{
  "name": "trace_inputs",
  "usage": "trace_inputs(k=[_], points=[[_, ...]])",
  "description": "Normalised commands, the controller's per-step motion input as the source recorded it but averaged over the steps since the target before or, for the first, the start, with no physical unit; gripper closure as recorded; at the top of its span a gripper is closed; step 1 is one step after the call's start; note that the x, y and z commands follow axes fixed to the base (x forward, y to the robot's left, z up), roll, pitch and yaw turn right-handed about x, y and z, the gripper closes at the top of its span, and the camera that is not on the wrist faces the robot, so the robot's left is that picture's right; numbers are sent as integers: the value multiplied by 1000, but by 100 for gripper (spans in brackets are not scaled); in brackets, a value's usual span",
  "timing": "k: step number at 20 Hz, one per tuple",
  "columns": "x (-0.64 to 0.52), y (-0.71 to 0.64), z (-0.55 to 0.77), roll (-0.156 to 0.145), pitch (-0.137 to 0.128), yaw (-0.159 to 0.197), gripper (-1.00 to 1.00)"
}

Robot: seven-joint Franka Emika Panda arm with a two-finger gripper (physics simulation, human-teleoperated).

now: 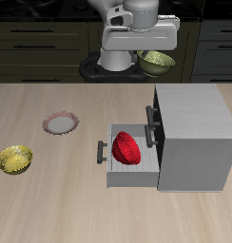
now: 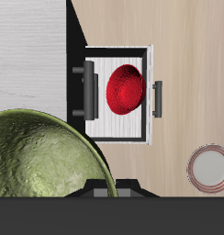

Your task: Place the green bowl on the plate

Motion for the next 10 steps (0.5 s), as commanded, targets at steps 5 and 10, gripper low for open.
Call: trace_inputs(k=[5,10], points=[[-122,-298,138,5,-30,5,100],[-81,-269,59,-15,-10,-12,100]])
